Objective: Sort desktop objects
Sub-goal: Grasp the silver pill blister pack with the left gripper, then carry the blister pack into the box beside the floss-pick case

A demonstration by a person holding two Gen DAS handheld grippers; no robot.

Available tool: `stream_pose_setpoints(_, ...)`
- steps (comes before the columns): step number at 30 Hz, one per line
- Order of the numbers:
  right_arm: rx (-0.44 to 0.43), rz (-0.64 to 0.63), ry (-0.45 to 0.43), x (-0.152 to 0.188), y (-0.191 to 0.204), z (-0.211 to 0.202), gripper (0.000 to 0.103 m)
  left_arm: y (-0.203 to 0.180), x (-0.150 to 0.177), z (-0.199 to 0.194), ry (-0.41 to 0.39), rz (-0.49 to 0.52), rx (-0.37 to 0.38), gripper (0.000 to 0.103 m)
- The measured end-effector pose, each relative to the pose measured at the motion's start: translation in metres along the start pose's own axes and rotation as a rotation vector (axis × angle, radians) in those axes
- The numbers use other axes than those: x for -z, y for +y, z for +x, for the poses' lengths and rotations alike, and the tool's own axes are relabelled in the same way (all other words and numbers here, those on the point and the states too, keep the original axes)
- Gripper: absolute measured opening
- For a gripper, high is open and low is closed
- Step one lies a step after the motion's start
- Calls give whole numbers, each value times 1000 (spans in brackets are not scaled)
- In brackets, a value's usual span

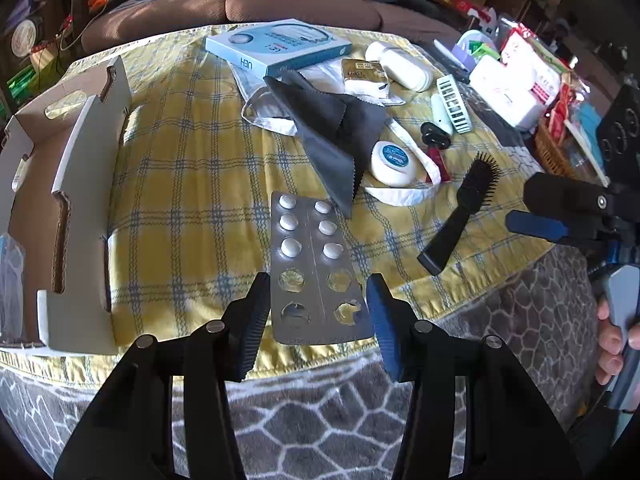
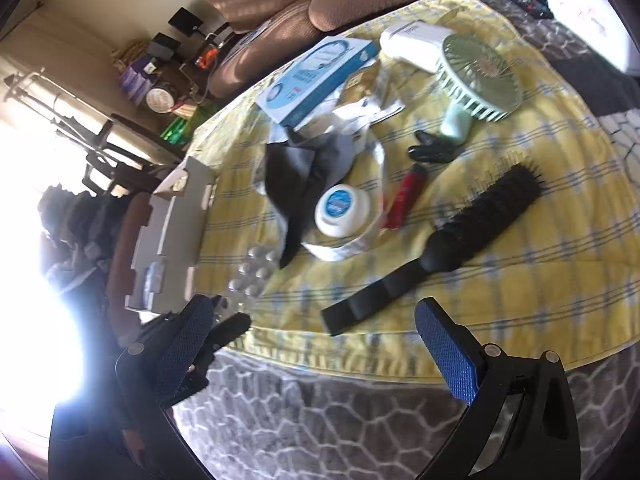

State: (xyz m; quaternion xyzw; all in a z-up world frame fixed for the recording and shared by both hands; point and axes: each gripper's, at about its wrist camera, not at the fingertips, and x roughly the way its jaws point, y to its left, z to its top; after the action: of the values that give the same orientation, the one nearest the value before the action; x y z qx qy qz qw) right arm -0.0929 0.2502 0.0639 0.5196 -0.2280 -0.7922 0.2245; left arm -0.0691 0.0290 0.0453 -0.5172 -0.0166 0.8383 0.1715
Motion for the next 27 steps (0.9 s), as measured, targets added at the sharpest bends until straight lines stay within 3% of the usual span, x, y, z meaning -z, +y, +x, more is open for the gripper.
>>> stream_pose_setpoints(3,-174,91,82,5,10,24,99,0,11,-19,-22,6,30,40)
stream_pose_setpoints(5,-242,139,140,12,16,44,94,-1,17,-30,-36,-5,56,40)
stream_pose_setpoints(8,-205,183,216,28,23,72,85,-2,26,-34,-27,-3,53,40)
stream_pose_setpoints(10,-226,206,230,36,26,82,74,1,32,-31,-15,-22,71,40)
stream_pose_setpoints(13,-260,238,248,45,31,91,72,7,40,-34,-12,-57,107,40)
stream_pose_setpoints(17,-272,244,225,43,37,90,47,11,45,-41,-21,-65,114,40)
stream_pose_setpoints(20,-265,192,195,38,49,80,34,21,41,-55,-48,-93,142,40)
stream_pose_setpoints(27,-292,59,145,12,122,72,29,58,25,-109,-131,-99,133,39)
